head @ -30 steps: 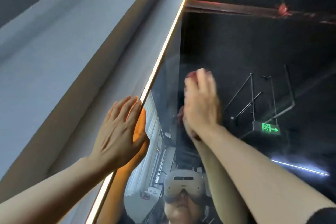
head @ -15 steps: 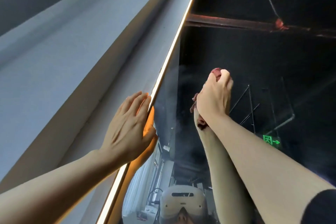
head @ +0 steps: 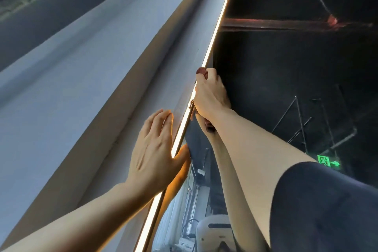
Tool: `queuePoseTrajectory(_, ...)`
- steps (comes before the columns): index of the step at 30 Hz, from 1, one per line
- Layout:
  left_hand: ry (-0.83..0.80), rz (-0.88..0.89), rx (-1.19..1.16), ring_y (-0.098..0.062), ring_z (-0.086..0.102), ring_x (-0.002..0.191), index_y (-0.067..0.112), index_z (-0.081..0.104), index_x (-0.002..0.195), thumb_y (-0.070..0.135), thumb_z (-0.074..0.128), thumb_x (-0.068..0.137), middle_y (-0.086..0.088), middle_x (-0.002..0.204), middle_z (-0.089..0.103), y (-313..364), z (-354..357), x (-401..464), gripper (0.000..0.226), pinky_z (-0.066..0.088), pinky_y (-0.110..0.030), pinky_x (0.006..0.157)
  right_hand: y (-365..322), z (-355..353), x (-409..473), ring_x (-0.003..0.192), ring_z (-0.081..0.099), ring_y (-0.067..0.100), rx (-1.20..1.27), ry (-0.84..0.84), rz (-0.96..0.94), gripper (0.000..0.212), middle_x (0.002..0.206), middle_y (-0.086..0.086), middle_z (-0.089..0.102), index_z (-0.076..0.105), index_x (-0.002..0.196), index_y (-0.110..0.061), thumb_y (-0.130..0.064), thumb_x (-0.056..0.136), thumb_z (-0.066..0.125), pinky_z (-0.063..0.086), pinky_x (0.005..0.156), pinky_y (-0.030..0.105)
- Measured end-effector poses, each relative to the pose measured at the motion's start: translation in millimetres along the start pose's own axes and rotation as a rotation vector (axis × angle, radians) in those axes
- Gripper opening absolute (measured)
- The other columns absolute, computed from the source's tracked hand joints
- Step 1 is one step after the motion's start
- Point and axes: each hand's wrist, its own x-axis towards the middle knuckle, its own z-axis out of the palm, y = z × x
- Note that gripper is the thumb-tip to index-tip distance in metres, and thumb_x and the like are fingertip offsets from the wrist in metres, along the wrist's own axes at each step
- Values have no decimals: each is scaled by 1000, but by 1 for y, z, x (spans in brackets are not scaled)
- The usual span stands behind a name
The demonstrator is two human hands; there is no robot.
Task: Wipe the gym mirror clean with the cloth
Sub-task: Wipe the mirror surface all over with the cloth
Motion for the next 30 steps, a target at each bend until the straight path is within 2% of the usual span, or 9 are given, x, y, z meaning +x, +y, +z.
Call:
queuePoseTrajectory(3, -62, -91, -58, -26, 21, 149, 9, 30, 155, 47, 63, 93, -8, 161, 29, 3, -10, -12, 80, 23, -38, 119, 3, -10, -25, 119, 49, 23, -39, -13, -109, 25, 146, 11, 39, 52, 127, -10, -12, 102, 51, 48, 89, 24)
queuePoseTrajectory(6, -94, -180, -73, -21, 11, 151, 14, 20, 158, 49, 61, 93, -3, 165, 19, 12, -18, -31, 84, 17, -34, 121, 4, -16, -55, 123, 52, 25, 13, -73, -217, 30, 148, 10, 41, 52, 133, -13, -17, 103, 52, 50, 95, 27)
queuePoseTrajectory(9, -124, -280, -142, -23, 14, 150, 13, 26, 156, 47, 62, 92, -4, 163, 23, 25, -25, -62, 81, 22, -38, 120, 6, -24, -104, 127, 53, 29, 42, -189, -347, 39, 148, 11, 44, 52, 141, -13, -19, 102, 55, 50, 102, 37)
queuePoseTrajectory(13, -11, -413, -238, -29, 27, 143, 0, 42, 147, 28, 41, 85, -18, 153, 39, 43, -26, -126, 68, 29, -46, 115, 9, -40, -194, 114, 62, 33, 94, -250, -564, 42, 135, 16, 54, 60, 130, -9, -6, 89, 71, 58, 88, 40)
queuePoseTrajectory(17, 61, -465, -228, -37, 40, 131, -6, 53, 135, 27, 31, 90, -25, 139, 51, 59, -23, -197, 61, 34, -49, 109, 9, -62, -279, 119, 59, 34, 172, -336, -705, 41, 136, 18, 54, 64, 124, -8, -15, 90, 41, 57, 89, 41)
queuePoseTrajectory(20, -24, -430, -125, -37, 46, 129, -4, 55, 135, 31, 32, 93, -23, 138, 54, 72, -23, -224, 60, 32, -46, 109, 21, -81, -296, 124, 56, 38, 125, -412, -820, 43, 137, 20, 54, 62, 127, -3, -5, 87, 46, 58, 88, 44)
queuePoseTrajectory(23, -120, -308, -27, -37, 48, 132, 4, 56, 137, 35, 35, 92, -16, 142, 54, 73, -24, -223, 58, 34, -45, 114, 53, -87, -248, 130, 52, 44, 34, -178, -552, 44, 138, 22, 56, 63, 128, 0, 2, 84, 61, 54, 92, 52)
queuePoseTrajectory(26, -172, -256, -29, -40, 51, 131, 6, 58, 136, 43, 36, 94, -15, 142, 55, 67, -26, -210, 59, 43, -57, 106, 76, -98, -201, 125, 51, 42, -14, -25, -236, 36, 133, 21, 59, 64, 125, -4, -6, 89, 68, 51, 92, 52)
queuePoseTrajectory(30, -127, -287, -99, -41, 53, 127, 6, 59, 134, 37, 49, 93, -16, 139, 57, 69, -23, -187, 52, 48, -60, 100, 50, -85, -215, 109, 56, 38, 164, -164, -313, 24, 133, 21, 52, 68, 109, -4, -3, 86, 73, 55, 85, 44)
